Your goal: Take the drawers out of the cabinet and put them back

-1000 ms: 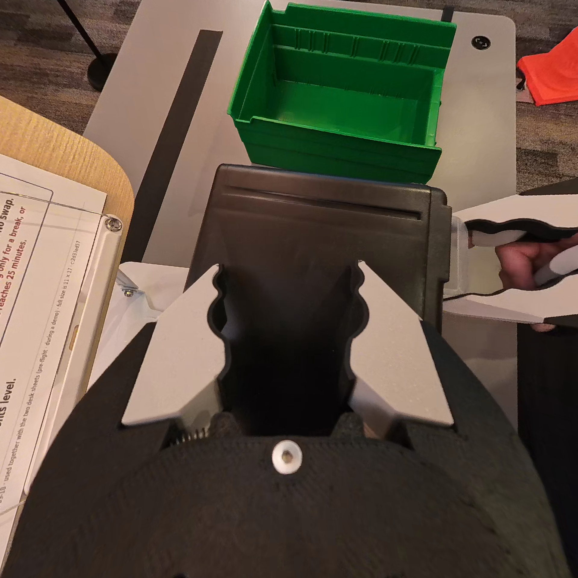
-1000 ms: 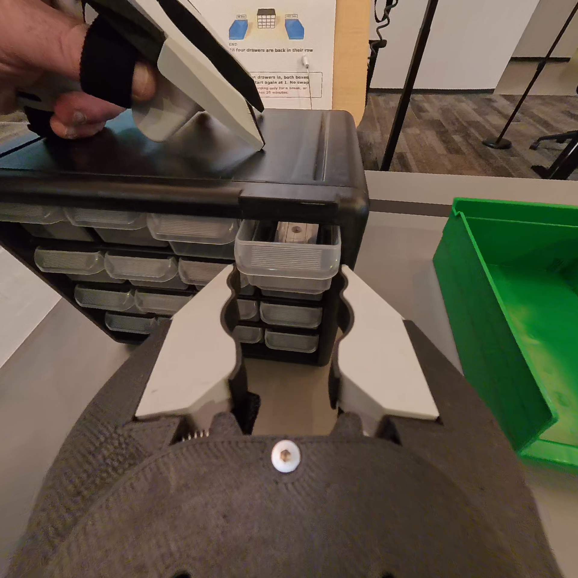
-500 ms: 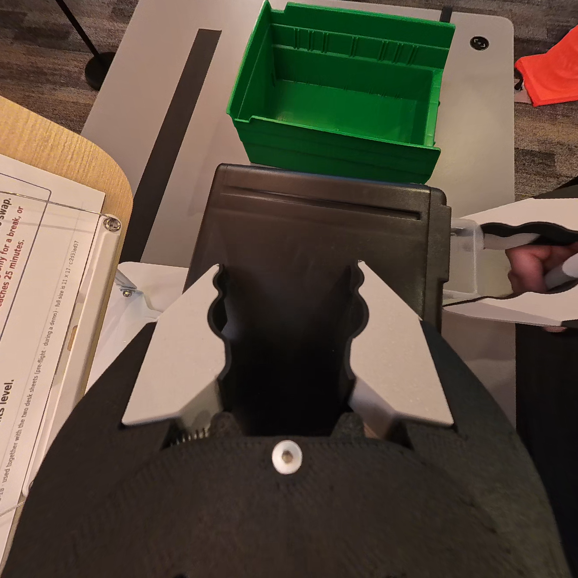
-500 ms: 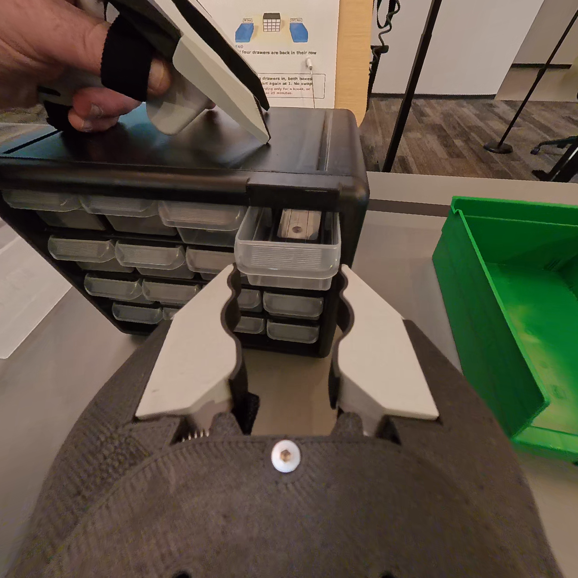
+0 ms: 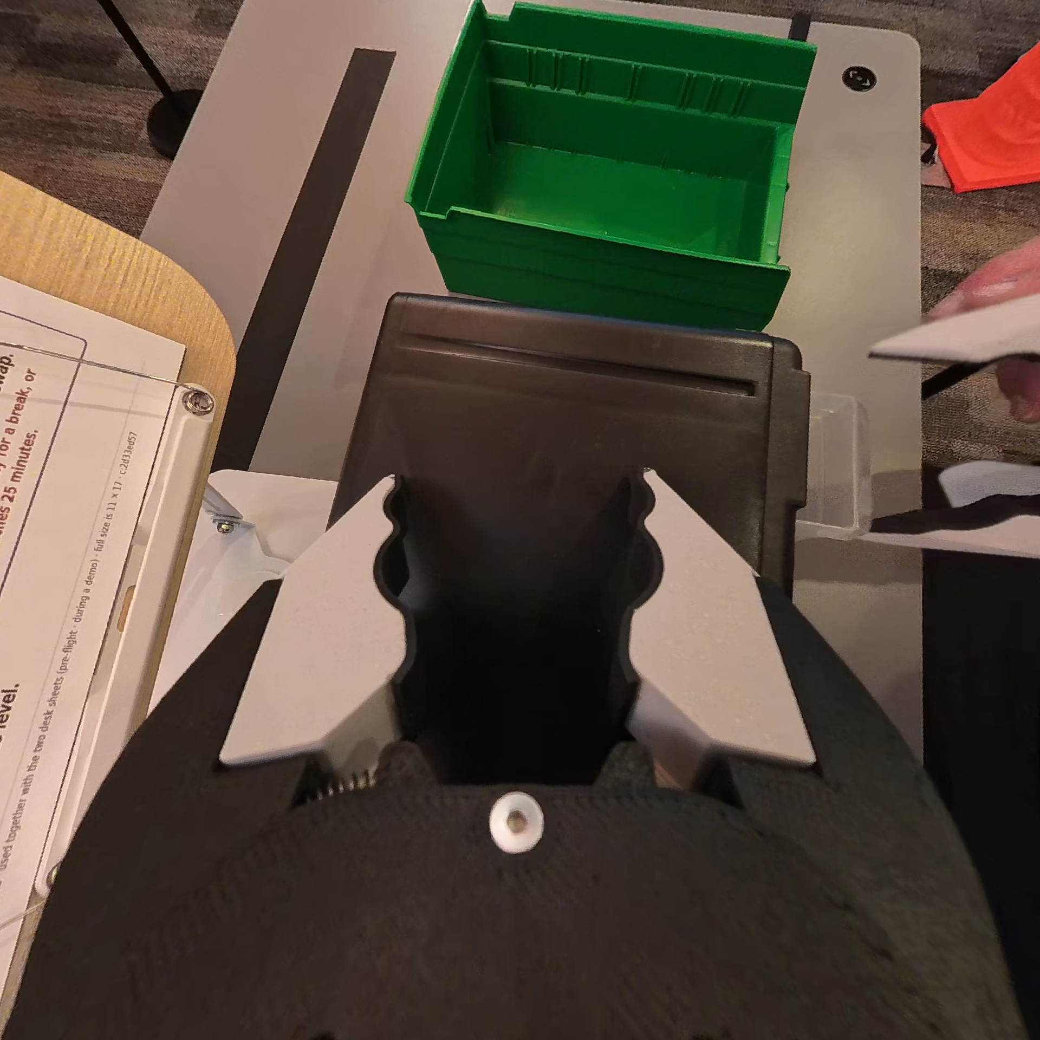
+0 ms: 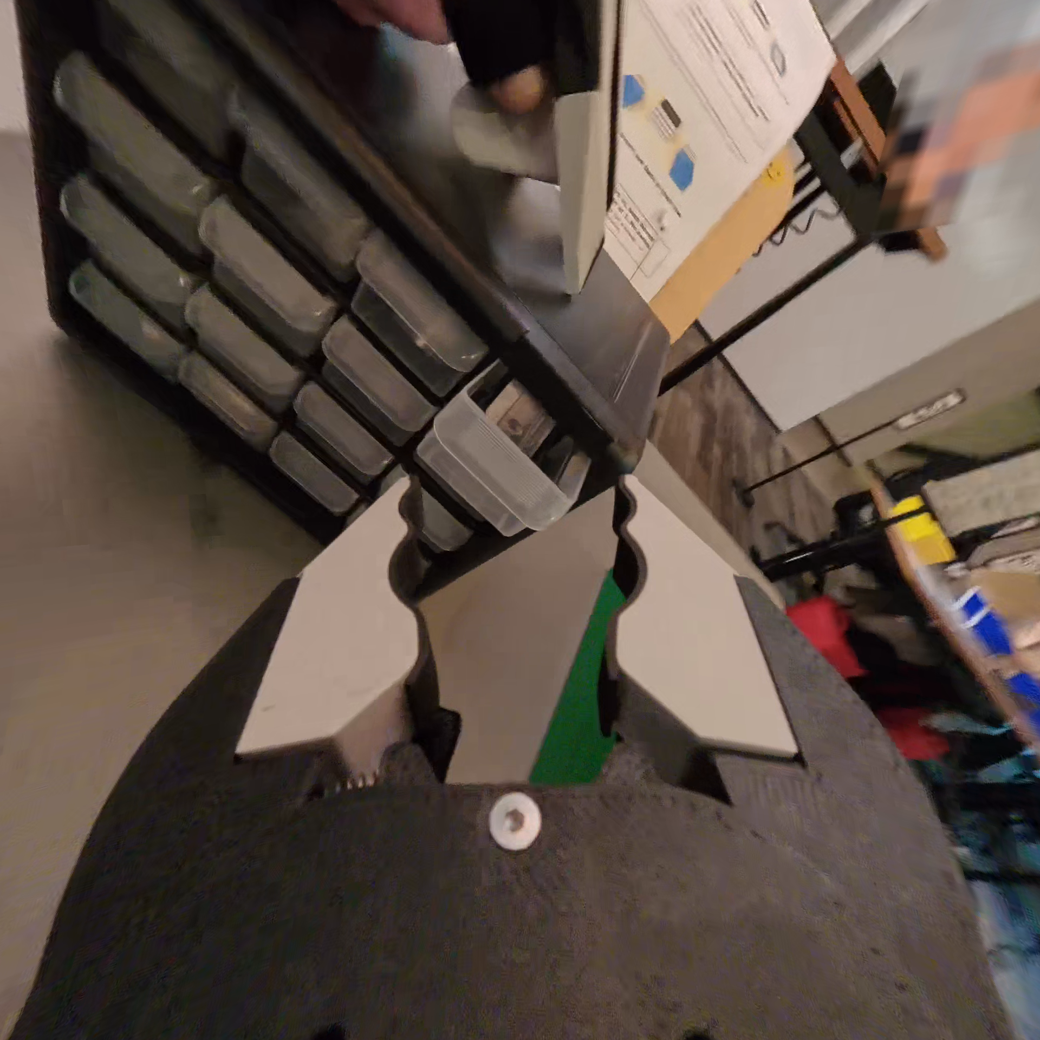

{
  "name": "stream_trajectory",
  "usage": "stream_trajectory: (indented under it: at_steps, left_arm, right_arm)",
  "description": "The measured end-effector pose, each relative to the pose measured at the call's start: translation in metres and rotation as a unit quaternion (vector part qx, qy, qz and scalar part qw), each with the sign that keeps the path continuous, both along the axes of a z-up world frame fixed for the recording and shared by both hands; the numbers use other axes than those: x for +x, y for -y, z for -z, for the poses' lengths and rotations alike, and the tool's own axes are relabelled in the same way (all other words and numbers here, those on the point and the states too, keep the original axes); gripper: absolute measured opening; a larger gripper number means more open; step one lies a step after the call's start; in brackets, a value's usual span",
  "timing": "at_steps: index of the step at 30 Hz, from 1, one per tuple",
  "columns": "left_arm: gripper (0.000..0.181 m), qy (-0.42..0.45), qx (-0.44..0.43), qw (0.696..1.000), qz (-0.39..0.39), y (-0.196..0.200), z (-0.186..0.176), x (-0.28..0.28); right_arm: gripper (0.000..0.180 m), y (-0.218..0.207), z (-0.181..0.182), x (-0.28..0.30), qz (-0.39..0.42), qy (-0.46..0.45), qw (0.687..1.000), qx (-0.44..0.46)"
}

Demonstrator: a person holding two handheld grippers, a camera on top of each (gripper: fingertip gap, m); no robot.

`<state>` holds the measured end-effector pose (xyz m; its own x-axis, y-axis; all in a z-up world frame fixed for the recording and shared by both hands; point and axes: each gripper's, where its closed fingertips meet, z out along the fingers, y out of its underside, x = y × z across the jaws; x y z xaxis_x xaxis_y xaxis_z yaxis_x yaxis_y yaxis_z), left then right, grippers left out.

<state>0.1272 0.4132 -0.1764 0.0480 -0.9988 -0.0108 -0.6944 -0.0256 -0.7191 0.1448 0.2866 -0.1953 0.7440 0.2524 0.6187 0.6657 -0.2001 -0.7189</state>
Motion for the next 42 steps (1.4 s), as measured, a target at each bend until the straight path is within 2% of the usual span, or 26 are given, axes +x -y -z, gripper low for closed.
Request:
stream_trajectory:
  at_steps: [3, 5, 11, 18, 26, 29, 30, 33, 36, 38, 39, 42]
  left_arm:
    - [0.082, -0.001, -0.002, 1.000, -0.004, -0.001, 0.000, 0.000]
    - [0.082, -0.001, -0.002, 1.000, -0.004, -0.001, 0.000, 0.000]
    - [0.081, -0.001, -0.002, 1.000, -0.004, -0.001, 0.000, 0.000]
    - [0.081, -0.001, -0.003, 1.000, -0.003, -0.001, 0.000, 0.000]
    - [0.081, -0.001, -0.002, 1.000, -0.003, -0.001, 0.000, 0.000]
    - [0.081, -0.001, -0.002, 1.000, -0.003, -0.001, 0.000, 0.000]
    - [0.081, -0.001, -0.002, 1.000, -0.002, -0.001, 0.000, 0.000]
    - [0.081, -0.001, -0.002, 1.000, -0.002, -0.001, 0.000, 0.000]
    - [0.081, -0.001, -0.002, 1.000, -0.002, -0.001, 0.000, 0.000]
    - [0.081, -0.001, -0.002, 1.000, -0.002, -0.001, 0.000, 0.000]
    - [0.081, 0.000, -0.002, 1.000, -0.002, -0.001, 0.000, 0.000]
    - [0.081, 0.000, -0.001, 1.000, -0.002, -0.001, 0.000, 0.000]
  right_arm:
    - [0.062, -0.003, 0.000, -0.001, -0.034, 0.083, 0.996, 0.001]
    - [0.052, -0.006, -0.001, -0.002, -0.046, 0.136, 0.990, 0.012]
    - [0.020, -0.013, 0.005, -0.003, -0.063, 0.208, 0.976, 0.012]
    - [0.019, -0.010, 0.005, -0.003, -0.066, 0.229, 0.971, 0.020]
    - [0.021, 0.001, 0.004, -0.004, -0.063, 0.211, 0.975, 0.020]
    - [0.045, 0.002, 0.004, -0.004, -0.052, 0.190, 0.980, 0.018]
    - [0.047, 0.003, 0.005, -0.004, -0.051, 0.185, 0.981, 0.014]
    - [0.059, 0.009, 0.000, -0.006, -0.037, 0.127, 0.991, 0.010]
    - [0.079, 0.015, -0.006, -0.009, -0.007, -0.020, 1.000, -0.007]
    - [0.092, 0.015, -0.008, -0.010, 0.016, -0.150, 0.988, -0.023]
    - [0.093, 0.014, -0.007, -0.008, 0.032, -0.205, 0.978, -0.028]
    - [0.098, 0.007, 0.005, -0.006, 0.061, -0.301, 0.950, -0.053]
